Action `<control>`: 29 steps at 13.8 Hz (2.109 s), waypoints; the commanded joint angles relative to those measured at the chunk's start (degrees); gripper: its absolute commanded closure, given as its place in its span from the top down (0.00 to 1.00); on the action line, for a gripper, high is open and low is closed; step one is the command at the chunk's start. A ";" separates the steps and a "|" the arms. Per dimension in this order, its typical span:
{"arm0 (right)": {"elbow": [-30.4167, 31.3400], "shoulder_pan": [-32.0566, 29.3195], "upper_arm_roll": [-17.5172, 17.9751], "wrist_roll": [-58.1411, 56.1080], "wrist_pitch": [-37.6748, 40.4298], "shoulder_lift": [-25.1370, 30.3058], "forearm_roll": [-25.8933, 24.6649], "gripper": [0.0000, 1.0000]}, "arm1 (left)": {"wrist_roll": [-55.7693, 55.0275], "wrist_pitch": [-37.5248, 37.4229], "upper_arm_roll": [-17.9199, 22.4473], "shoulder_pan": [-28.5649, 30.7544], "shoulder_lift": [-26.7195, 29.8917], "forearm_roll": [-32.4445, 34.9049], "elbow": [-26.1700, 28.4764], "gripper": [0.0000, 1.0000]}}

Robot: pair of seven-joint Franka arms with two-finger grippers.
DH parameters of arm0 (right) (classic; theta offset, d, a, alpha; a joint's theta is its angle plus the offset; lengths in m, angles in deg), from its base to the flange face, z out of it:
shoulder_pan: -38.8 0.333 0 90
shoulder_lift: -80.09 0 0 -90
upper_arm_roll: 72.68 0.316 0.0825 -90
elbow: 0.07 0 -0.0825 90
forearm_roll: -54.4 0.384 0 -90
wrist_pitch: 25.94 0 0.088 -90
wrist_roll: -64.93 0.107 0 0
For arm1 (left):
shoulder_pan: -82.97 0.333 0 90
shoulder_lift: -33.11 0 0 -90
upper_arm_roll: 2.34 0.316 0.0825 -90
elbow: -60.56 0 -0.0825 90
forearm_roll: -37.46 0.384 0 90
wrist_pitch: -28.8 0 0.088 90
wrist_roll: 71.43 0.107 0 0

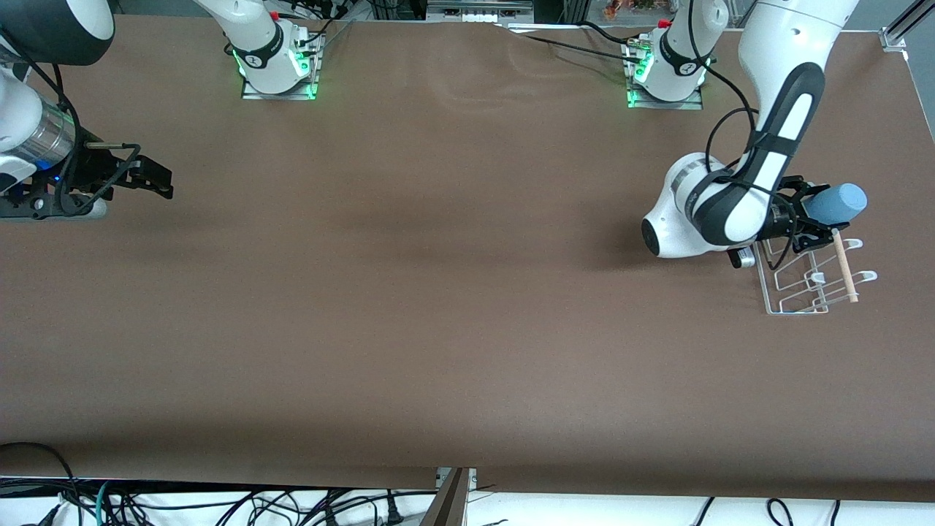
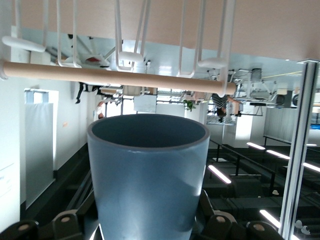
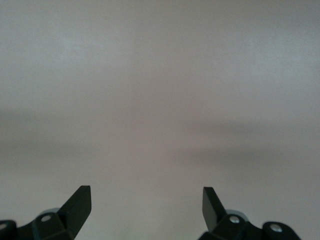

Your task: Transfer cup to left arm and place on rack

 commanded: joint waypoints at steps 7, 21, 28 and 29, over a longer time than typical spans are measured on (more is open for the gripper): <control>-3.60 -0.40 0.04 1.52 1.94 0.70 0.49 0.98 | -9.76 0.08 0.14 -0.08 -3.53 5.56 3.56 0.21; -3.79 0.92 0.66 1.17 2.39 -0.35 0.58 0.99 | -14.24 0.96 0.23 1.85 -7.31 9.78 3.04 0.23; -4.40 1.09 0.66 0.21 2.48 -0.44 1.11 0.99 | -14.60 1.75 0.05 2.12 -7.75 10.84 2.86 1.00; -4.40 1.09 0.66 0.21 2.48 -0.53 1.11 0.99 | -14.69 1.84 0.05 2.12 -7.66 10.84 2.77 1.00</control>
